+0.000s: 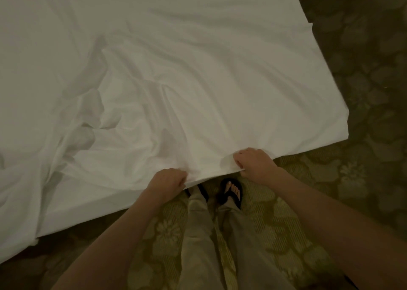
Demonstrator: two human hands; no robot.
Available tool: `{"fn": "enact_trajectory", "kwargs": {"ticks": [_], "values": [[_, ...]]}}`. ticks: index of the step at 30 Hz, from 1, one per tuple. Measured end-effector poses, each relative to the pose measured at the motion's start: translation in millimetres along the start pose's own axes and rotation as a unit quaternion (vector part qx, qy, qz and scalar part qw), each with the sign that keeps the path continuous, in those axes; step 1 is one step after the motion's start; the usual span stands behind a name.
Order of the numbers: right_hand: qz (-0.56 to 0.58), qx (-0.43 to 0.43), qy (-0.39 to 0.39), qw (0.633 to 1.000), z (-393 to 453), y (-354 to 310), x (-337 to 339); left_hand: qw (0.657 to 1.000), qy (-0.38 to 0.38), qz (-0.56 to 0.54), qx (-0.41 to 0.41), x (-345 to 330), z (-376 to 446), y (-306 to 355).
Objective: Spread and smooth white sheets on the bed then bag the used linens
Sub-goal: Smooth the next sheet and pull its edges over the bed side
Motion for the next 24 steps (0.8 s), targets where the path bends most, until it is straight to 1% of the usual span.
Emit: {"fn": "enact_trajectory", "kwargs": {"ticks": [1, 2, 3, 4, 5, 6, 7, 8, 9, 10, 11, 12, 13, 14, 16, 18, 19, 20, 22, 24], "values": [[0.046, -0.027, 0.007, 0.999, -2, 4, 3, 0.999, 0.019, -0.043, 0.027, 4, -2, -3], [0.103, -0.072, 0.003, 0.992, -4, 7, 3, 0.99, 0.045, -0.108, 0.083, 8, -5, -8], [0.178, -0.137, -0.006, 0.974, -10, 15, -2, 0.964, 0.065, -0.195, 0.167, 6, -13, -17], [0.277, -0.215, -0.012, 0.937, -19, 21, -9, 0.914, 0.071, -0.298, 0.266, -4, -26, -25], [0.374, -0.293, -0.03, 0.879, -29, 25, -23, 0.834, 0.057, -0.408, 0.368, -21, -43, -30], [0.46, -0.368, -0.056, 0.806, -41, 25, -38, 0.733, 0.023, -0.506, 0.454, -42, -61, -27], [0.533, -0.428, -0.078, 0.725, -53, 21, -54, 0.637, -0.008, -0.584, 0.503, -60, -75, -20], [0.602, -0.468, -0.073, 0.643, -59, 18, -64, 0.558, -0.009, -0.649, 0.517, -70, -79, -14], [0.669, -0.487, -0.025, 0.56, -60, 18, -67, 0.485, 0.027, -0.706, 0.515, -72, -76, -11], [0.727, -0.49, 0.046, 0.478, -57, 22, -64, 0.414, 0.081, -0.753, 0.505, -68, -69, -12], [0.766, -0.484, 0.121, 0.406, -53, 30, -61, 0.352, 0.134, -0.785, 0.492, -62, -61, -14], [0.785, -0.473, 0.178, 0.358, -51, 36, -55, 0.315, 0.174, -0.798, 0.484, -55, -52, -15], [0.791, -0.467, 0.213, 0.334, -49, 41, -52, 0.301, 0.2, -0.798, 0.481, -51, -46, -14], [0.789, -0.465, 0.229, 0.331, -49, 43, -49, 0.302, 0.217, -0.792, 0.485, -50, -43, -13], [0.774, -0.475, 0.227, 0.351, -53, 43, -51, 0.319, 0.227, -0.774, 0.497, -55, -43, -10], [0.766, -0.487, 0.209, 0.364, -56, 43, -58, 0.322, 0.234, -0.766, 0.505, -59, -49, -10], [0.766, -0.493, 0.203, 0.359, -56, 45, -63, 0.313, 0.242, -0.767, 0.505, -61, -50, -11], [0.768, -0.499, 0.202, 0.346, -55, 48, -66, 0.302, 0.248, -0.77, 0.505, -62, -48, -9], [0.776, -0.506, 0.212, 0.31, -54, 61, -67, 0.266, 0.241, -0.791, 0.495, -63, -38, 2], [0.784, -0.5, 0.247, 0.273, -54, 82, -59, 0.232, 0.216, -0.819, 0.479, -62, -21, 26]]}}
Point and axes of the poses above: each hand's wrist, its own z-axis towards the middle knuckle, its own x-axis out of the back of the hand, y = z × x, the point moved 8 cm from there along z, towards the middle knuckle, and after that the axes turned 10 degrees about y, right-handed, at the moved point
